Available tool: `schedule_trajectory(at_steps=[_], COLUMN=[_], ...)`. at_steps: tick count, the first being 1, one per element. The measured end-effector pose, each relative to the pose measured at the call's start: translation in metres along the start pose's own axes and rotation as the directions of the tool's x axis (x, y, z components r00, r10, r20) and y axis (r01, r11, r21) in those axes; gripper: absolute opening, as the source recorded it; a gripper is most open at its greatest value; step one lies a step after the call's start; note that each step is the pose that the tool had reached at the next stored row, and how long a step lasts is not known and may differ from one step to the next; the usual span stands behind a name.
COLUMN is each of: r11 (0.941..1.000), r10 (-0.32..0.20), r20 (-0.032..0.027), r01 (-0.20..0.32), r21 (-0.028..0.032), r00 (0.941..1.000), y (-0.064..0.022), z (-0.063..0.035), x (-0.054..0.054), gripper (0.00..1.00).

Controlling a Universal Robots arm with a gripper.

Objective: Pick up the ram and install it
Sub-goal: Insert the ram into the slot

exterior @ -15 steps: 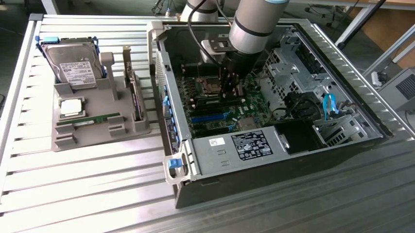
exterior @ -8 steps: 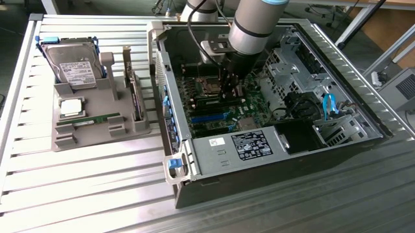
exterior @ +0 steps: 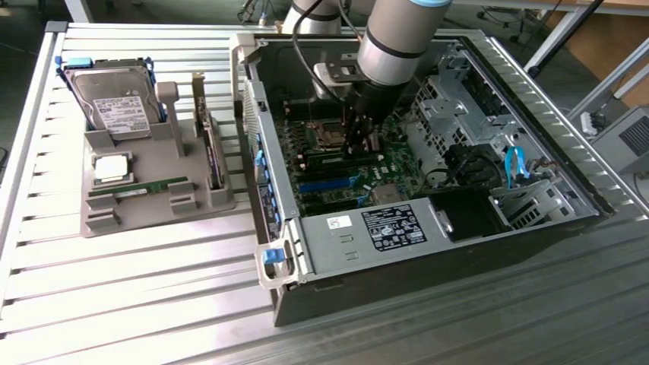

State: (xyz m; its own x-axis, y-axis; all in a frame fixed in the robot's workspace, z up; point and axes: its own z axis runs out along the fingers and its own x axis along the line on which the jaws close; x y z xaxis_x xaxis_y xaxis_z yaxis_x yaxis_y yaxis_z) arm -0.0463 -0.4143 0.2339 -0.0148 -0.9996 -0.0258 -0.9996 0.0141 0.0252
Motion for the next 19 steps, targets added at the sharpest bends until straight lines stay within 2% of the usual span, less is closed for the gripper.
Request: schedule_trajectory(at_steps=[12, 13, 15, 16, 17, 19], r11=[1.0, 1.0, 1.0, 1.0, 1.0, 1.0], r10=[0.01, 0.01, 0.01, 0.01, 0.009, 0.009], r20=[0.0003, 0.0004, 0.0004, 0.0004, 0.0004, 0.0003], r01=[-0.01, -0.01, -0.01, -0.01, -0.009, -0.009], r21=[0.0002, 0.0002, 0.0003, 0.0002, 0.0003, 0.0002], r00=[1.0, 1.0, 1.0, 1.0, 1.0, 1.0], y=[-0.0002, -0.0002, -0.0002, -0.0002, -0.0001, 0.0001], z=[0.0031, 0.0031, 0.0031, 0.0031, 0.0016, -0.0082], x=[0.0, 0.0, 0.0, 0.0, 0.0, 0.0], gripper=[0.12, 0.13, 0.26, 0.26, 0.26, 0.26])
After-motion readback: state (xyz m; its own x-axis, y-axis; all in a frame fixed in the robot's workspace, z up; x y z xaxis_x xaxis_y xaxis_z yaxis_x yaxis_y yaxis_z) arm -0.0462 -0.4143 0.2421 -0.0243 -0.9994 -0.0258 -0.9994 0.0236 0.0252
